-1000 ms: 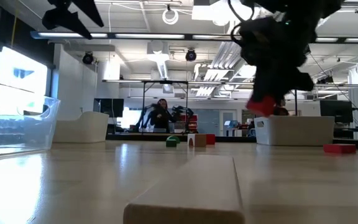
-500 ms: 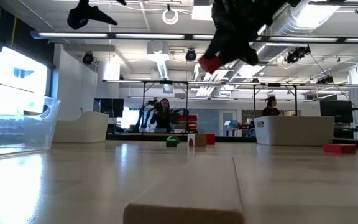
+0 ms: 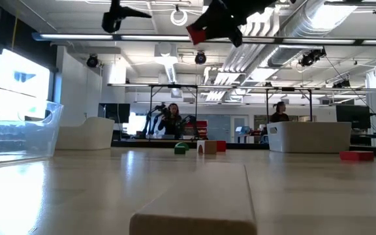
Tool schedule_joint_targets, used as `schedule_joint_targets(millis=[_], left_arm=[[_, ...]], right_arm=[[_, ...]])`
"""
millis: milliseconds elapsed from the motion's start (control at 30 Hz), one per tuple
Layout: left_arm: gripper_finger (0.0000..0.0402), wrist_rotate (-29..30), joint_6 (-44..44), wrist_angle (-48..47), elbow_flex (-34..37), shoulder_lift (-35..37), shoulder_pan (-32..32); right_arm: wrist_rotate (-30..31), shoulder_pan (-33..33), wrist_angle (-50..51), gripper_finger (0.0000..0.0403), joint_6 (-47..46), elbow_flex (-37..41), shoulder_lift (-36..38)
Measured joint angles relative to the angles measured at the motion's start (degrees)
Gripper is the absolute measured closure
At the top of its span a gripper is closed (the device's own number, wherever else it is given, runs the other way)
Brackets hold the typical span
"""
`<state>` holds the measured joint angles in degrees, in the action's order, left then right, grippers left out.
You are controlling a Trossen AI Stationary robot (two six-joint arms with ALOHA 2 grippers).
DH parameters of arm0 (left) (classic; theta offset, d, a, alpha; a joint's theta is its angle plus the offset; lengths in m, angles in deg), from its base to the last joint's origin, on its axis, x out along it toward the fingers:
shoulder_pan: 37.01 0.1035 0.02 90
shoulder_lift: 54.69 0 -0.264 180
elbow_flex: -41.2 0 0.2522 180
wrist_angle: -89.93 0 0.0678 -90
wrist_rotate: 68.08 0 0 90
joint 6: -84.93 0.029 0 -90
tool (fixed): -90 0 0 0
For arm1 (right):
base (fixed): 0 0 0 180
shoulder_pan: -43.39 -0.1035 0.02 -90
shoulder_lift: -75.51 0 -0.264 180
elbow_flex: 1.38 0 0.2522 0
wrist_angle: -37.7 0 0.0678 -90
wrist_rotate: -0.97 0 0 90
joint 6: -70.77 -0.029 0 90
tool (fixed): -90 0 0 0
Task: Sort & place blocks by color
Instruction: Put the red square into the left white bin
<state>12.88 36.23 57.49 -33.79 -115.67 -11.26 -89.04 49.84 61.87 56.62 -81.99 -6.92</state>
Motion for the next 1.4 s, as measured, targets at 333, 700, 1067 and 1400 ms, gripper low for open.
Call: schedule_joint_targets(millis=[333, 700, 1067, 1400], left_arm=[[0.0163, -11.6, -4.6, 9.9, 0.0, -6.2, 2.6], [0.0163, -21.3, -11.1, 20.0, 0.0, -11.7, 3.5], [0.0163, -22.9, -15.2, 23.6, 0.0, -15.0, 3.4], [0.0163, -25.9, -16.3, 27.3, 0.0, -15.7, 3.5]], right_arm=[[-5.4, 1.7, -9.0, 0.0304, 7.7, 0.0, 0.0], [-12.6, 3.4, -17.3, 0.0304, 17.9, 0.0, 0.0], [-14.1, 5.0, -19.9, 0.0304, 25.2, 0.0, 0.0], [-15.2, 6.3, -20.1, 0.0304, 26.7, 0.0, 0.1]])
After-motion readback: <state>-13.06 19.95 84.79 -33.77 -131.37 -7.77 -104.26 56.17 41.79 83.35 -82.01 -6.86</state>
